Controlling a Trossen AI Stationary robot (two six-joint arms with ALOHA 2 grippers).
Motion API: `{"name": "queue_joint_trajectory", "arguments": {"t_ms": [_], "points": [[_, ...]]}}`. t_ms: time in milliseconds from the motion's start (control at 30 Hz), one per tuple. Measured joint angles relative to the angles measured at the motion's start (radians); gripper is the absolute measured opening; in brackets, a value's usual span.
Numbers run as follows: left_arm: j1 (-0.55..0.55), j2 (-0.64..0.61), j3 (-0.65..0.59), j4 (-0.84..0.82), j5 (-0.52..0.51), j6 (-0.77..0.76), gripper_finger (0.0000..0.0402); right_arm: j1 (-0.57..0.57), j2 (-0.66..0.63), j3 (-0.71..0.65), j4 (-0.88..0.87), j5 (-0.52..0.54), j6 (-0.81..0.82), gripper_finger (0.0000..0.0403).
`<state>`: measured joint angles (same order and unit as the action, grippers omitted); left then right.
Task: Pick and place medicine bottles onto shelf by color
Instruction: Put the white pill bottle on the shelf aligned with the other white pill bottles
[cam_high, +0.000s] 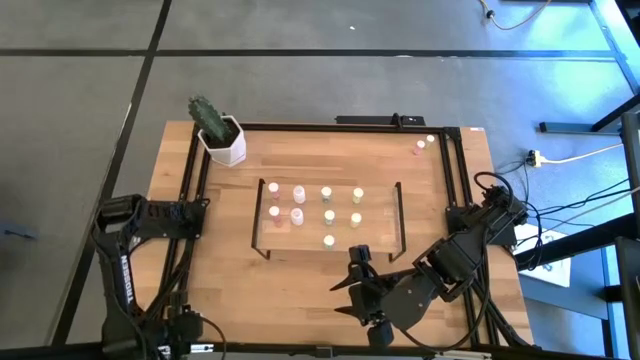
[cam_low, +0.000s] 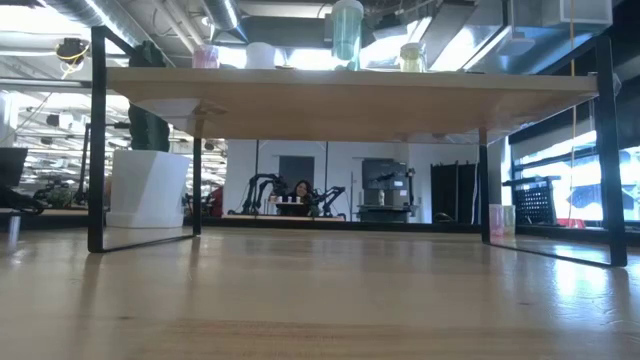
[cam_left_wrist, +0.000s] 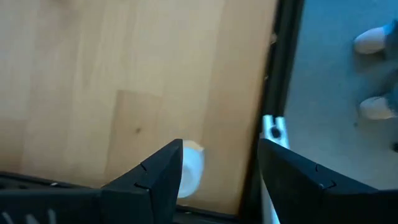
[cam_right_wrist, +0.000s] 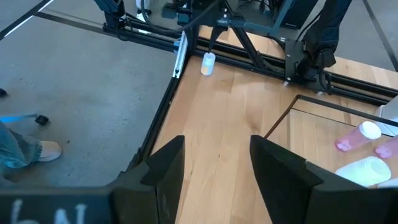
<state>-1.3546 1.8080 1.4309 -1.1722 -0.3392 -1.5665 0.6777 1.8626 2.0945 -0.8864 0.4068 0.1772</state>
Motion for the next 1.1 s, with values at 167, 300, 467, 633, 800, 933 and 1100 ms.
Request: {"name": "queue_joint_trajectory", "arguments": {"t_ms": [167,300,467,633,800,933,1100], "points": [[-0.010,0.000,-0.045,-0.003,0.017,0.001,0.0202,0.000,0.000,0.000,0.000,0.000,0.000,0.0183],[-0.010,0.000,-0.054,0.006,0.017,0.002,0.0202,0.000,0.000,0.000,0.000,0.000,0.000,0.0183],[-0.009,0.000,-0.054,0.007,0.016,0.004,0.0202,0.000,0.000,0.000,0.000,0.000,0.000,0.0183],[-0.009,0.000,-0.054,0.022,0.016,0.004,0.0202,-0.001,0.000,0.000,0.000,0.000,0.001,0.0183],[-0.009,0.000,-0.054,0.021,0.016,0.005,0.0202,-0.001,0.000,0.000,0.000,0.000,0.000,0.0183],[-0.009,0.000,-0.054,0.010,0.016,0.005,0.0202,-0.001,0.000,0.000,0.000,0.000,0.000,0.0183],[-0.009,0.000,-0.054,0.007,0.016,0.005,0.0202,-0.001,0.000,0.000,0.000,0.000,0.001,0.0183]]}}
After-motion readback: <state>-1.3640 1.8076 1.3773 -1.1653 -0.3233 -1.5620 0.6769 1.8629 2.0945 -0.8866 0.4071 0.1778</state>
